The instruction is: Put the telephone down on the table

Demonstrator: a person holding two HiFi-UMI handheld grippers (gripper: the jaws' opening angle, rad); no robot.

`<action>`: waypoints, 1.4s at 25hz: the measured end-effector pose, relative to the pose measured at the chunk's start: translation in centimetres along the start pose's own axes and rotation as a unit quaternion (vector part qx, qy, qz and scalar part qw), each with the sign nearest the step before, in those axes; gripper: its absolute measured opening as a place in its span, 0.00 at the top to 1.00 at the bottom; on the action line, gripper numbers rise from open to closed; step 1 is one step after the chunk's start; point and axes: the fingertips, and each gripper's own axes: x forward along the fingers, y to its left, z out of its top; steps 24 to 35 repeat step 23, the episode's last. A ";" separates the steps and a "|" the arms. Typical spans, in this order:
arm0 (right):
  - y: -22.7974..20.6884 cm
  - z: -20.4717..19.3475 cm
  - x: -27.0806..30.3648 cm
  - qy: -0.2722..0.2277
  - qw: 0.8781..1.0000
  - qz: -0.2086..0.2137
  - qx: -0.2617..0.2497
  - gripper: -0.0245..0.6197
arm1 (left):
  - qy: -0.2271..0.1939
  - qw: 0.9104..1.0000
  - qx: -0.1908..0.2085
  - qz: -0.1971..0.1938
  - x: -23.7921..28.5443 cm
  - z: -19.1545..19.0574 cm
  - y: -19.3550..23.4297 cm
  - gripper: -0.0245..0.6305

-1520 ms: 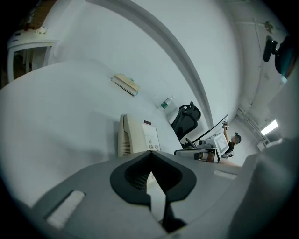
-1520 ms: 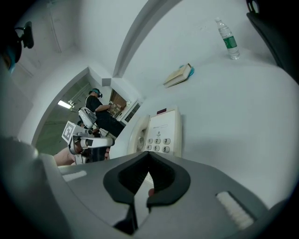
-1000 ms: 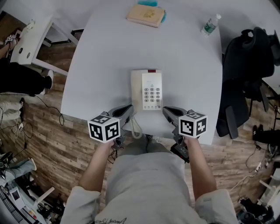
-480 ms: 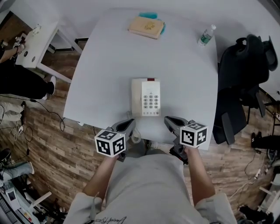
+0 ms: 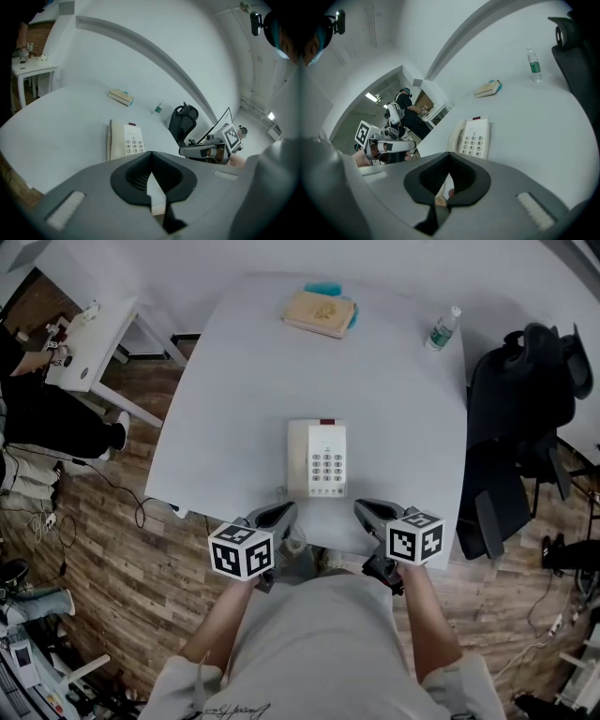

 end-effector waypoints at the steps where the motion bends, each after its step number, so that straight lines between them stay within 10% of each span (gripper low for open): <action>1: 0.1 -0.1 0.0 0.001 1.000 0.000 -0.002 0.95 | 0.001 1.000 0.002 0.000 -0.1 0.0 0.0 0.94; 35: 2.4 -0.3 0.7 -0.005 1.000 0.010 -0.019 0.95 | 0.004 1.000 0.012 -0.002 -1.0 -0.4 -0.1 0.94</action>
